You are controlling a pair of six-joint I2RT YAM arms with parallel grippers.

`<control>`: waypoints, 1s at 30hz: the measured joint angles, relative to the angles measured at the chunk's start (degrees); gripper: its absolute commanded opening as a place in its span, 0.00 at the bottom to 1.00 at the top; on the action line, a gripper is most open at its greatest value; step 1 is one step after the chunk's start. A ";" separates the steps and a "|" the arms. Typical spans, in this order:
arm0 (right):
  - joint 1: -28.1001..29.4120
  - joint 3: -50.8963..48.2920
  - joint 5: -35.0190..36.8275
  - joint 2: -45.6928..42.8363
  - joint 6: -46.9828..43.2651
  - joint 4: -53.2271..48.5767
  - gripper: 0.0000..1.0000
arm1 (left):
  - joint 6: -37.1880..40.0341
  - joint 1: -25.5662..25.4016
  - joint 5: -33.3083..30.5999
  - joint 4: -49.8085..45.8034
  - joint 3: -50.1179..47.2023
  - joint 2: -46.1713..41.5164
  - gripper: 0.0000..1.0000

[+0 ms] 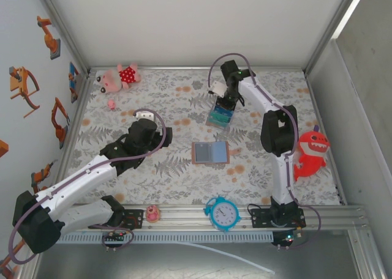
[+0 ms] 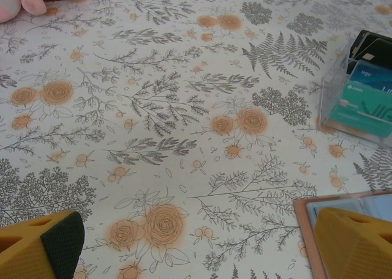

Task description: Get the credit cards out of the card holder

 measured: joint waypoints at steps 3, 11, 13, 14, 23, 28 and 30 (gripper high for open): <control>-0.17 0.00 0.42 -0.02 0.70 0.04 0.19 | 0.00 0.00 0.04 0.00 0.00 0.00 0.97; -0.50 -0.13 2.36 -1.97 3.50 0.76 0.24 | 0.00 0.02 0.46 0.04 0.00 0.00 0.97; -0.48 -0.15 5.07 -3.39 5.27 1.84 0.24 | -0.02 0.02 0.68 0.17 0.00 0.00 0.97; -0.50 -0.15 6.34 -4.02 6.10 2.23 0.24 | -0.02 0.02 0.81 0.26 0.00 0.00 0.97; -0.59 -4.66 11.28 -11.78 17.14 4.85 0.26 | -0.11 0.04 1.20 1.27 0.00 -0.31 0.97; -0.59 -9.81 8.31 -19.71 28.50 5.86 0.26 | -0.96 0.39 0.55 1.55 0.00 -2.32 0.97; -0.59 -11.89 6.56 -22.75 32.83 5.95 0.26 | -1.44 0.50 -0.28 1.73 -0.15 -3.56 0.97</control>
